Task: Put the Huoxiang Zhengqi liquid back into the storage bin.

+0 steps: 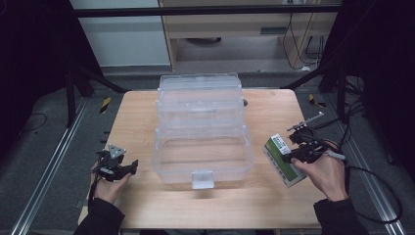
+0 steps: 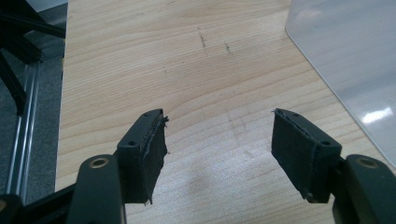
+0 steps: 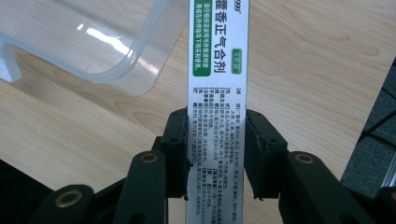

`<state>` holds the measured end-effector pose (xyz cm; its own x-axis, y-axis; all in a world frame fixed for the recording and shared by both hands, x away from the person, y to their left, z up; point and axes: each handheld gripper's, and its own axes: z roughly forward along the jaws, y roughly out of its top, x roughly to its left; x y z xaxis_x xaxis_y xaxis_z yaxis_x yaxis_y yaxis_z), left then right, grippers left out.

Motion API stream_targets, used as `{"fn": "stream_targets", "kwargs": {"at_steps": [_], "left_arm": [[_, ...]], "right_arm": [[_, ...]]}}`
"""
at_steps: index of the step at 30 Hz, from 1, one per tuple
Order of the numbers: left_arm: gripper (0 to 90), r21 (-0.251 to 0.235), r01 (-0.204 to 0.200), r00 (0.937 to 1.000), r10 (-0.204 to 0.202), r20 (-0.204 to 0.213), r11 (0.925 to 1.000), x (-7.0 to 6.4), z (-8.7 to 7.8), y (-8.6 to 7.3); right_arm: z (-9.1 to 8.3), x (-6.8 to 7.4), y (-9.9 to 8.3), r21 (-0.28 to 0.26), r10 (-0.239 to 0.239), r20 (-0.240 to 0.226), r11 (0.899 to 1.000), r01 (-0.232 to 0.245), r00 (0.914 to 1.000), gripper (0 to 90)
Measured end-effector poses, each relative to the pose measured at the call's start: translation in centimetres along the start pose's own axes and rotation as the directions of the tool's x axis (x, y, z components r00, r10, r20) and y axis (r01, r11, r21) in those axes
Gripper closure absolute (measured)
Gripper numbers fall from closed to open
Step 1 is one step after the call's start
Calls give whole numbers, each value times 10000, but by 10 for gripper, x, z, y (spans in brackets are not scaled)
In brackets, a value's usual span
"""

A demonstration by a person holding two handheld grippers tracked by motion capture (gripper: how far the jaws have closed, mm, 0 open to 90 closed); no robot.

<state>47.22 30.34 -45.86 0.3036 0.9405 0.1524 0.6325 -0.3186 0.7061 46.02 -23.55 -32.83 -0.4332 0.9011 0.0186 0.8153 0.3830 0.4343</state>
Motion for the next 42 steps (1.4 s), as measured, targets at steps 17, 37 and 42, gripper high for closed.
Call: {"fn": "stream_targets", "kwargs": {"at_steps": [17,37,42], "left_arm": [[343,13,-32,10000,32,28,10000,0,1,0],[341,30,12,10000,-12,27,10000,1,1,-1],[341,53,-6,10000,6,31,10000,1,1,-1]], "right_arm": [[-20,6,19,-433,-476,245,9979,487,9986,640],[-36,21,38,-713,-1166,237,9904,1180,9929,641],[-38,25,40,-808,-1339,261,9875,1356,9907,641]]}}
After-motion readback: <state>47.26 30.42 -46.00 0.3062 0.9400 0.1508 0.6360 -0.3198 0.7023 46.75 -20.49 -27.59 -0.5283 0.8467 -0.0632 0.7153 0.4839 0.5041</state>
